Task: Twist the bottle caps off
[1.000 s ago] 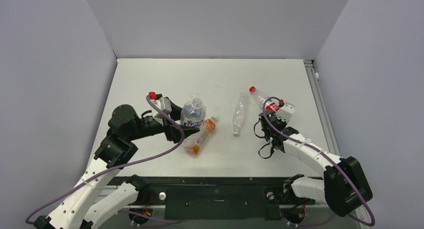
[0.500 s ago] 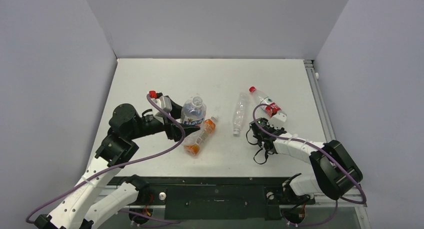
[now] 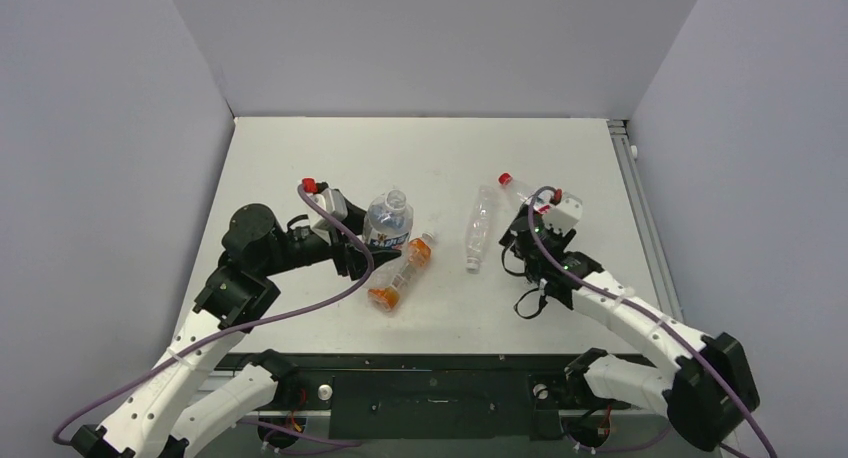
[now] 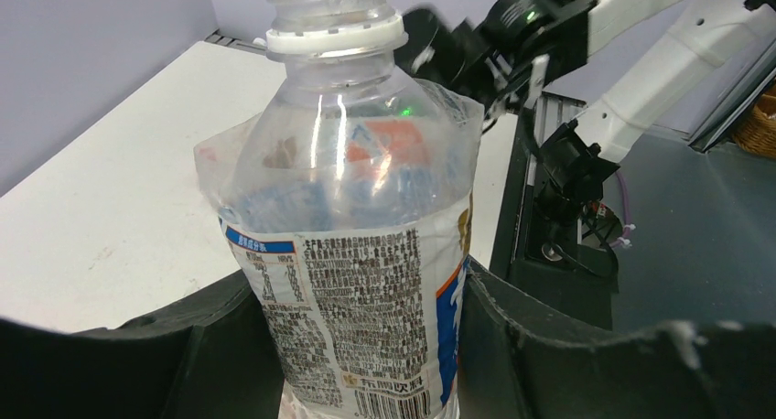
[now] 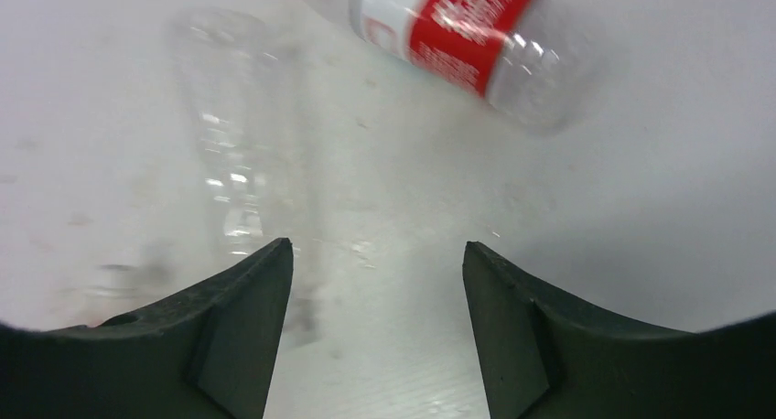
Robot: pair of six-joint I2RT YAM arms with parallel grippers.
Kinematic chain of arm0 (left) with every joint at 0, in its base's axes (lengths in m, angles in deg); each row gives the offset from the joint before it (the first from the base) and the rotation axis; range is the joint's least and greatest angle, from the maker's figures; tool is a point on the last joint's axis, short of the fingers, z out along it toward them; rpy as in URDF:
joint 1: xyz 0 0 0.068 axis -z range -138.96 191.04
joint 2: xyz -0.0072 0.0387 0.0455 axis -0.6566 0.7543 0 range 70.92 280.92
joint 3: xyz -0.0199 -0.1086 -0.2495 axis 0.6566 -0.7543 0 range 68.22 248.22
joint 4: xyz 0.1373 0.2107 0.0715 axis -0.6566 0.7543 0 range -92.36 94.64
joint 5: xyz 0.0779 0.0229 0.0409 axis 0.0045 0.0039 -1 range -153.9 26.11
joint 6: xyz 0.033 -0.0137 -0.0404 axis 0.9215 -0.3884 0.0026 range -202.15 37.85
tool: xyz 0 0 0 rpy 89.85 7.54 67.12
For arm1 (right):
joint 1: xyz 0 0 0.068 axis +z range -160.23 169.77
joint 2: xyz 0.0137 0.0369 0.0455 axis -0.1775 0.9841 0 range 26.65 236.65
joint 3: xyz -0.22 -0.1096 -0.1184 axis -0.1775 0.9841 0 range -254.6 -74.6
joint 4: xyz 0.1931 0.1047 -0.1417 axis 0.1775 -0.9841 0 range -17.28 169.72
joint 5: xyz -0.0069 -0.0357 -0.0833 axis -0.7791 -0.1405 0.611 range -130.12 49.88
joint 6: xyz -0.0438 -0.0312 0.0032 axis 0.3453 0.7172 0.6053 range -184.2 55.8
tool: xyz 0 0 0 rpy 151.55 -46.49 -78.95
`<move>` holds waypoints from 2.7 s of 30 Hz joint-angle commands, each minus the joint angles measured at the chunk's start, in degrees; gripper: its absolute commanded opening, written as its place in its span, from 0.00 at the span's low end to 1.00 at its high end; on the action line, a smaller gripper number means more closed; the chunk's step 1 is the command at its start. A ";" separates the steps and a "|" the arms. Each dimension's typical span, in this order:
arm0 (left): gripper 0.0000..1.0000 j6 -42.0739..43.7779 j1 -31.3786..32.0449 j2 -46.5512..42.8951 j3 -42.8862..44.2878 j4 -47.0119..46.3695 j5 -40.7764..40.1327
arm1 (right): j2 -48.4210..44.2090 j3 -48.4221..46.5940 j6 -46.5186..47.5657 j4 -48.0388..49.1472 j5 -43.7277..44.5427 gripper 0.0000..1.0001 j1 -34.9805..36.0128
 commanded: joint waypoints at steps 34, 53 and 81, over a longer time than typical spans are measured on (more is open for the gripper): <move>0.14 -0.32 -0.92 -1.59 -1.92 -4.74 -4.78 | 9.67 -54.03 29.66 0.84 -46.22 0.42 22.00; 0.97 6.92 -0.92 -5.47 -2.50 12.09 -17.91 | 22.24 -58.55 42.78 4.33 -27.46 0.00 15.19; 0.96 13.63 -1.01 -1.48 -3.01 22.13 -21.32 | 50.85 -57.54 37.89 36.52 -14.94 0.00 4.16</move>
